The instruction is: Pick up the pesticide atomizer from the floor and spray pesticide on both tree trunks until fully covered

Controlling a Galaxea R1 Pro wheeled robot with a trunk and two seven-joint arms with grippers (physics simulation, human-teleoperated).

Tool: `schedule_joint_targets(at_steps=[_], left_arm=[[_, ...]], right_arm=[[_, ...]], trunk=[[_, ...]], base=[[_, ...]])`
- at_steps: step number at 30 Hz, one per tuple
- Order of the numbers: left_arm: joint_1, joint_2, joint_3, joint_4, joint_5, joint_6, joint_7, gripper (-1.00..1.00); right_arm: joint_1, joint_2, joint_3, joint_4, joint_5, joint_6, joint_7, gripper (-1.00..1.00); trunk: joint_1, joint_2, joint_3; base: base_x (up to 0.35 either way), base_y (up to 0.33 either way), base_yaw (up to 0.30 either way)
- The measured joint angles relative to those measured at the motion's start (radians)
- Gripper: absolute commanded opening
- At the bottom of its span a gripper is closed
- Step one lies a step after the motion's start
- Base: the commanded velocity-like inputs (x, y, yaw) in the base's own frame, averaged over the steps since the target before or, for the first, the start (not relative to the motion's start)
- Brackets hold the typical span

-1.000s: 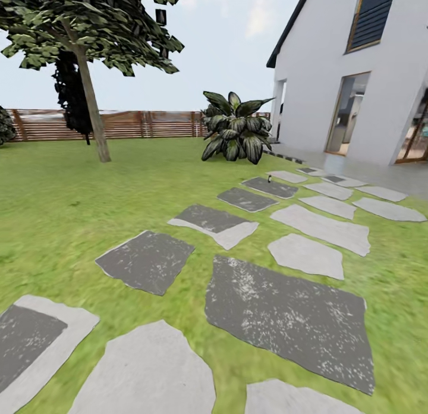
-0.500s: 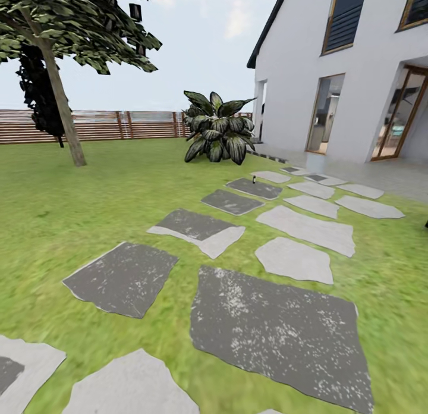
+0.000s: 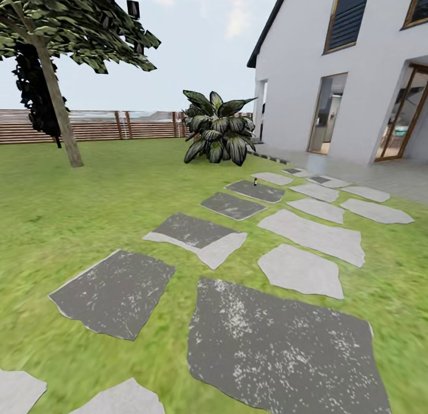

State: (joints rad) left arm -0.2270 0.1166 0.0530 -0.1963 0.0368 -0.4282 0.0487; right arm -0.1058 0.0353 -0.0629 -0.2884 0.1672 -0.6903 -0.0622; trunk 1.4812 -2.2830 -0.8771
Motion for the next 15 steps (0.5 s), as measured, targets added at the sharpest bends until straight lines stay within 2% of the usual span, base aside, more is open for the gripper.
schedule_joint_targets(at_steps=[15], left_arm=[[0.0,0.0,0.001,0.0,0.0,0.0,0.0,1.0]], right_arm=[[0.0,0.0,0.0,0.0,0.0,0.0,0.001,1.0]], trunk=[[0.0,0.0,0.0]], base=[[0.339,0.0,0.0]])
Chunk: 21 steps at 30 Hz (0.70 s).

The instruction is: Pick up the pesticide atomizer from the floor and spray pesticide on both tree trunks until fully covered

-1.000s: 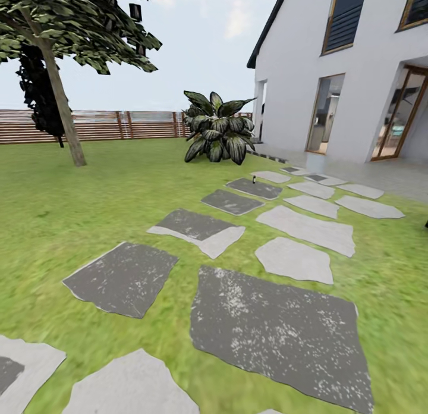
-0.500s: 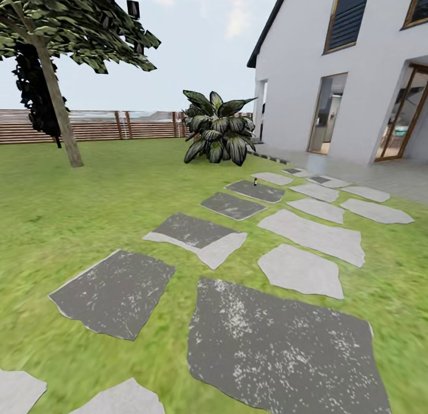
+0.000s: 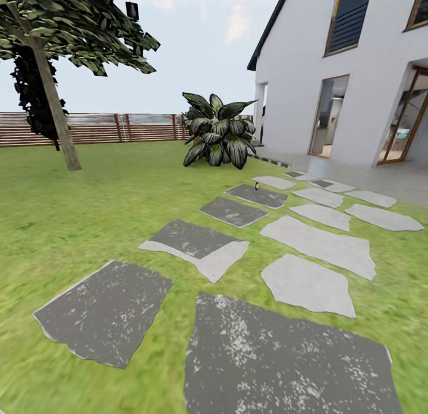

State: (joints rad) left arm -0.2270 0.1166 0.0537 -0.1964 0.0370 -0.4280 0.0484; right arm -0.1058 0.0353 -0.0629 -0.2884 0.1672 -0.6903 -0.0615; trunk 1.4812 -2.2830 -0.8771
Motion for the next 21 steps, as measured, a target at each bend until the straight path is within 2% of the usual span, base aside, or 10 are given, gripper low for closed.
schedule_joint_targets(at_steps=[21], left_arm=[[0.0,0.0,-0.001,0.0,0.0,-0.001,0.0,1.0]], right_arm=[[0.0,0.0,0.0,0.0,0.0,0.0,0.0,1.0]], trunk=[[0.0,0.0,0.0]], base=[[0.339,0.0,0.0]])
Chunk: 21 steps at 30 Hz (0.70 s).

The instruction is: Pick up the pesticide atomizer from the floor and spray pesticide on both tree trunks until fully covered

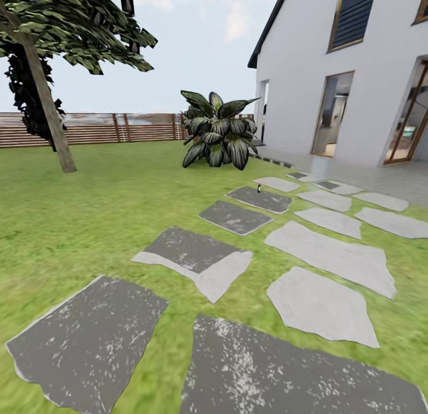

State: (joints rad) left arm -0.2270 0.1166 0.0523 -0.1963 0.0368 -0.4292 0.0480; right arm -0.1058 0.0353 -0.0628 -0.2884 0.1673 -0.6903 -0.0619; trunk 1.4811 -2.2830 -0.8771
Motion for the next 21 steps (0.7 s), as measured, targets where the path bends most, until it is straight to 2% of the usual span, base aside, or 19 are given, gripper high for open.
schedule_joint_targets(at_steps=[21], left_arm=[[0.0,0.0,0.0,0.0,0.0,0.0,0.0,1.0]], right_arm=[[0.0,0.0,0.0,0.0,0.0,0.0,0.0,1.0]], trunk=[[0.0,0.0,0.0]], base=[[0.339,0.0,0.0]])
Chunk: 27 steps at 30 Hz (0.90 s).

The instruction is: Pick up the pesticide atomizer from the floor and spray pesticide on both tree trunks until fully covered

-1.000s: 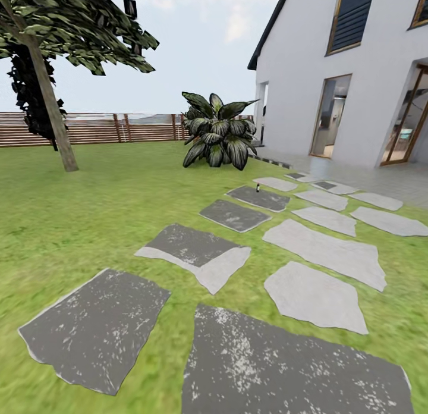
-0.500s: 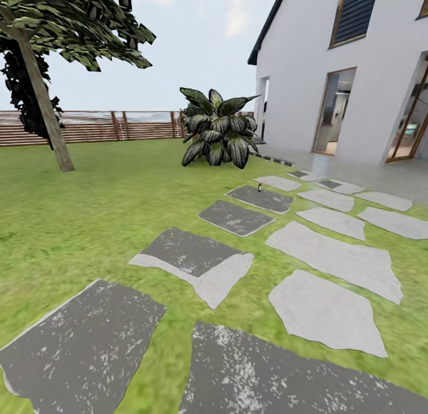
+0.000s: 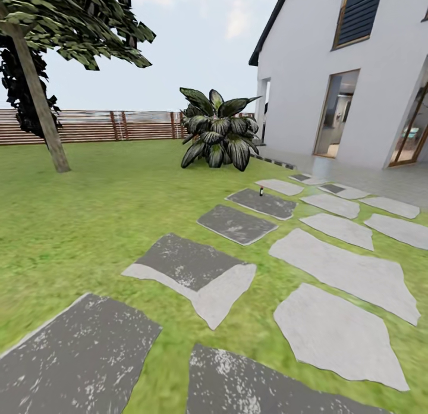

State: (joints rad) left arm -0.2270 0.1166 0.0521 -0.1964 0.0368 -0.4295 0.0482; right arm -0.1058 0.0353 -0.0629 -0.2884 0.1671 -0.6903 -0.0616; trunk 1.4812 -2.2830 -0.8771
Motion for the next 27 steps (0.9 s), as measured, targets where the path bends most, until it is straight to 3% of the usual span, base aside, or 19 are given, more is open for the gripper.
schedule_joint_targets(at_steps=[27], left_arm=[[0.0,0.0,0.001,0.0,0.0,0.002,0.001,1.0]], right_arm=[[0.0,0.0,0.0,0.0,0.0,0.0,-0.001,1.0]], trunk=[[0.0,0.0,0.0]], base=[[0.339,0.0,0.0]])
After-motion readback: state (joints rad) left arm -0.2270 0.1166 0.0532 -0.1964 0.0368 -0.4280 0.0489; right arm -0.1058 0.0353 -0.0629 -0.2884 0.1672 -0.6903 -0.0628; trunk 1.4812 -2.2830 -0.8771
